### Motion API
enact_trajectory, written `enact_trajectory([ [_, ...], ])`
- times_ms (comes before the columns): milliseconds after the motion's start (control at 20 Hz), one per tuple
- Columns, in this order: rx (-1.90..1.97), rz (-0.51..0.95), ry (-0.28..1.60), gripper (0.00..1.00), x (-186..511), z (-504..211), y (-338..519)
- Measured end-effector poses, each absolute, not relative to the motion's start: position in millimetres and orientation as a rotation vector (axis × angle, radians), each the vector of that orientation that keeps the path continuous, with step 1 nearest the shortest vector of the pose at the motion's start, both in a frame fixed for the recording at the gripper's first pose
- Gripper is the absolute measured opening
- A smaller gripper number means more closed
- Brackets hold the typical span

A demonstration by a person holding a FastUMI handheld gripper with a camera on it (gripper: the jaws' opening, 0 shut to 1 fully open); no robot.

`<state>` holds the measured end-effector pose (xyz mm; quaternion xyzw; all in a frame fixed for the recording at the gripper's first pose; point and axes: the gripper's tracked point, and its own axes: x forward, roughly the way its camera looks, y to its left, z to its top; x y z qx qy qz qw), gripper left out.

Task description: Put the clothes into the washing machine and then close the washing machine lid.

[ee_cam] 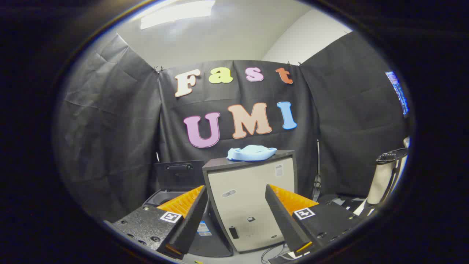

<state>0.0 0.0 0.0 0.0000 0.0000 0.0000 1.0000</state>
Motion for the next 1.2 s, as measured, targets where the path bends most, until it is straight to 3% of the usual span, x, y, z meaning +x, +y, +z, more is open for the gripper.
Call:
enact_trajectory([
  [450,-0.062,-0.063,0.021,0.96,8.1,-8.5,-5.3],
  [800,-0.077,-0.017,0.012,0.95,27.2,-4.1,8.0],
  [1200,-0.104,-0.012,0.045,0.96,94.6,17.8,1.9],
])
